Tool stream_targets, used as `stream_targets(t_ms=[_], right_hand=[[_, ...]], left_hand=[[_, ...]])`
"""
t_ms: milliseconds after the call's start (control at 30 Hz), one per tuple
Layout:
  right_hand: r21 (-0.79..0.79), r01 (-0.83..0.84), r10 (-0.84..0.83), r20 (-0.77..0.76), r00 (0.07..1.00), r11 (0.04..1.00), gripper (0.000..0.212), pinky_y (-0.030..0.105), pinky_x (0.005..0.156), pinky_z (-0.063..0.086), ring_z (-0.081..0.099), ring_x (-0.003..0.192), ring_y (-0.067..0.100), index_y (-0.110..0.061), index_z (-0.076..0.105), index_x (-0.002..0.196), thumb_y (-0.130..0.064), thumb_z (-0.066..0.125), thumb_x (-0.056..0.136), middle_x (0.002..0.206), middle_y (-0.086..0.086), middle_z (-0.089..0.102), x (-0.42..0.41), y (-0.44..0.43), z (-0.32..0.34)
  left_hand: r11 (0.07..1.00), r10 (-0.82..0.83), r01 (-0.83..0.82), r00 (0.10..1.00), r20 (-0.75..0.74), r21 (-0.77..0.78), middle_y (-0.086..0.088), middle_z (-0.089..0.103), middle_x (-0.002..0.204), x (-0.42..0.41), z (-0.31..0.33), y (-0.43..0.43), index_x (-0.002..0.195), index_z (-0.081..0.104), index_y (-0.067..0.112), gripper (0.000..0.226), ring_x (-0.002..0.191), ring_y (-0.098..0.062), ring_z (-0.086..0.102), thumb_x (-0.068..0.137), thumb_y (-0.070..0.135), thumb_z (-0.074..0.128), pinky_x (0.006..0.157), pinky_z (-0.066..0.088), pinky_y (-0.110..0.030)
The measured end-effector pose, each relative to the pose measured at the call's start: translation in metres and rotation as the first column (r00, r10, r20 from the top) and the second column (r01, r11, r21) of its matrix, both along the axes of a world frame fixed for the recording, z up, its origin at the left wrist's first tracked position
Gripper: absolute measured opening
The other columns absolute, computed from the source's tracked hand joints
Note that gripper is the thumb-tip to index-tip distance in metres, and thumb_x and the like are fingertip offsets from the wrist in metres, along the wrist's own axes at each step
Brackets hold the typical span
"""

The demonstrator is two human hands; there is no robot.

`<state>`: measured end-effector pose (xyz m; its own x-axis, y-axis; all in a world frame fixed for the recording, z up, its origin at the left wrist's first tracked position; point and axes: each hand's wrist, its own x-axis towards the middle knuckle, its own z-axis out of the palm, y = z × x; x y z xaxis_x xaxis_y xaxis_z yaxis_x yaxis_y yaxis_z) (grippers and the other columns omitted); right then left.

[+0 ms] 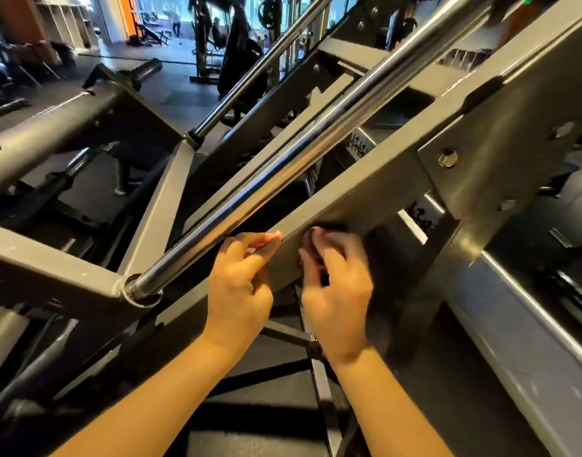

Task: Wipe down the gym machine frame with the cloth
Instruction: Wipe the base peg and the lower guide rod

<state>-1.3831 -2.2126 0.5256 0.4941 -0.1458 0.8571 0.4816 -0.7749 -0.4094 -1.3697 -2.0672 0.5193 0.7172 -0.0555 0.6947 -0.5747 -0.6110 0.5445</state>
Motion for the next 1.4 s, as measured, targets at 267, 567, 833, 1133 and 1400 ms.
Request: stream_targets(t_ms=[267,567,833,1133,1400], right_hand=[[-0.075,-0.031,0.032,0.014,0.999,0.997,0.021,0.012,0.095,0.045,0.057,0.099,0.012,0.001,0.073,0.111,-0.012,0.069,0.096,0.106,0.013,0.063,-0.003,-0.064,0.040],[-0.214,-0.336,0.287,-0.232,0.930,0.917,0.035,0.047,0.076,0.060,0.066,0.096,0.030,-0.003,0.071,0.112,0.005,0.077,0.078,0.110,0.009,0.063,-0.002,0.011,-0.035],[-0.078,-0.150,0.154,0.055,0.987,0.986,0.020,0.031,0.092,0.054,0.063,0.105,0.024,0.001,0.071,0.114,-0.006,0.070,0.095,0.113,0.016,0.064,0.004,-0.075,0.051],[-0.150,-0.441,0.331,-0.465,0.821,0.885,0.011,0.019,0.073,0.049,0.060,0.085,0.006,-0.020,0.070,0.093,-0.009,0.067,0.093,0.092,-0.011,0.064,-0.004,0.012,-0.049],[0.163,-0.568,0.510,-0.678,0.529,0.806,0.016,0.015,0.087,0.048,0.061,0.099,0.001,-0.021,0.075,0.110,-0.015,0.068,0.096,0.101,-0.015,0.061,-0.018,-0.027,-0.065]], left_hand=[[0.975,0.224,-0.224,0.974,-0.027,0.004,-0.001,0.062,0.121,-0.022,-0.019,0.009,0.129,0.068,0.007,0.039,0.111,-0.019,0.056,0.091,0.002,0.072,0.096,0.049,-0.032],[0.937,0.317,-0.334,0.936,-0.152,-0.105,0.013,0.059,0.120,-0.037,-0.028,-0.004,0.131,0.068,0.011,0.047,0.111,0.002,0.053,0.090,-0.012,0.064,0.097,0.035,-0.003],[0.932,0.290,-0.321,0.939,-0.182,-0.170,0.017,0.061,0.121,-0.041,-0.028,-0.004,0.134,0.066,0.018,0.043,0.115,0.009,0.052,0.094,0.003,0.069,0.101,0.037,-0.006],[0.920,0.221,-0.294,0.936,-0.275,-0.259,0.011,0.067,0.119,-0.045,-0.025,0.009,0.129,0.069,0.019,0.044,0.114,0.007,0.058,0.095,-0.006,0.057,0.094,0.045,-0.005],[0.832,0.207,-0.435,0.820,-0.534,-0.346,0.016,0.073,0.110,-0.095,-0.062,0.026,0.113,0.074,0.028,0.024,0.101,0.005,0.066,0.094,0.013,0.072,0.089,0.053,-0.014]])
